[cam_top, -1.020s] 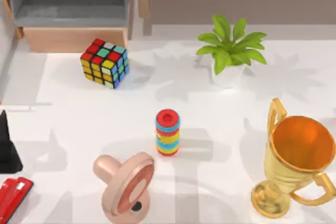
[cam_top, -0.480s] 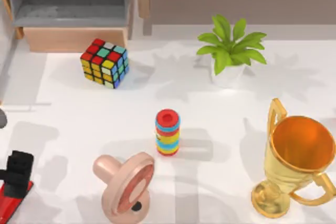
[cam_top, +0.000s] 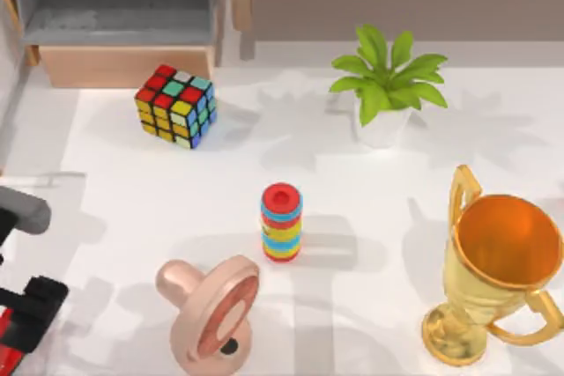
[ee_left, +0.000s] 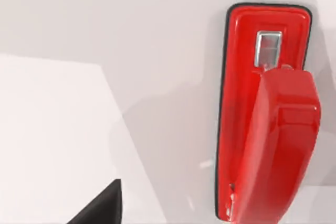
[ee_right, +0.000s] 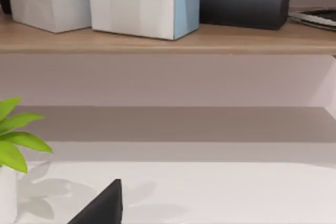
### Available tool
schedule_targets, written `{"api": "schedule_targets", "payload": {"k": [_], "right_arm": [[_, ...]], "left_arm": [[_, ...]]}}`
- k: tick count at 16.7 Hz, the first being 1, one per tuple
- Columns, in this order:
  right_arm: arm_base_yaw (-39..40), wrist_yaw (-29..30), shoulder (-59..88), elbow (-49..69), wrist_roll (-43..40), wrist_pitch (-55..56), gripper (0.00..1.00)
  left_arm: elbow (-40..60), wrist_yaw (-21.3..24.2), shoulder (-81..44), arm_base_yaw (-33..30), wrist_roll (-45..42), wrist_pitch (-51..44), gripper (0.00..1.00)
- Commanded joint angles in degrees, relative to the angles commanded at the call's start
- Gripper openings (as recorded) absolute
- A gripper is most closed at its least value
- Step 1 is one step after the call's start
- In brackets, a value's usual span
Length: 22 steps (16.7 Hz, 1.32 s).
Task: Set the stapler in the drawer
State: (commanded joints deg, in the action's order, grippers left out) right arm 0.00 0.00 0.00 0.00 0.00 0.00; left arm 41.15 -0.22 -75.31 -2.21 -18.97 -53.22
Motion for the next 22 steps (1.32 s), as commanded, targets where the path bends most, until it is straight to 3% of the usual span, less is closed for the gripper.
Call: {"api": "schedule_targets", "payload": {"k": [8,16,21,22], "right_arm": [[0.0,0.0,0.0,0.0,0.0,0.0,1.0],[0.0,0.0,0.0,0.0,0.0,0.0,1.0],[0.0,0.0,0.0,0.0,0.0,0.0,1.0],[0.0,0.0,0.0,0.0,0.0,0.0,1.0]], "left_arm": [[1.22,0.07,-2.21,0.09,-0.66,-1.51,1.0],[-5.35,0.07,-8.13,0.08,-0.9,10.99,1.0],[-6.07,0.07,-8.78,0.08,-0.92,12.27,1.0],[-6.07,0.07,-8.78,0.08,-0.92,12.27,0.92]]}}
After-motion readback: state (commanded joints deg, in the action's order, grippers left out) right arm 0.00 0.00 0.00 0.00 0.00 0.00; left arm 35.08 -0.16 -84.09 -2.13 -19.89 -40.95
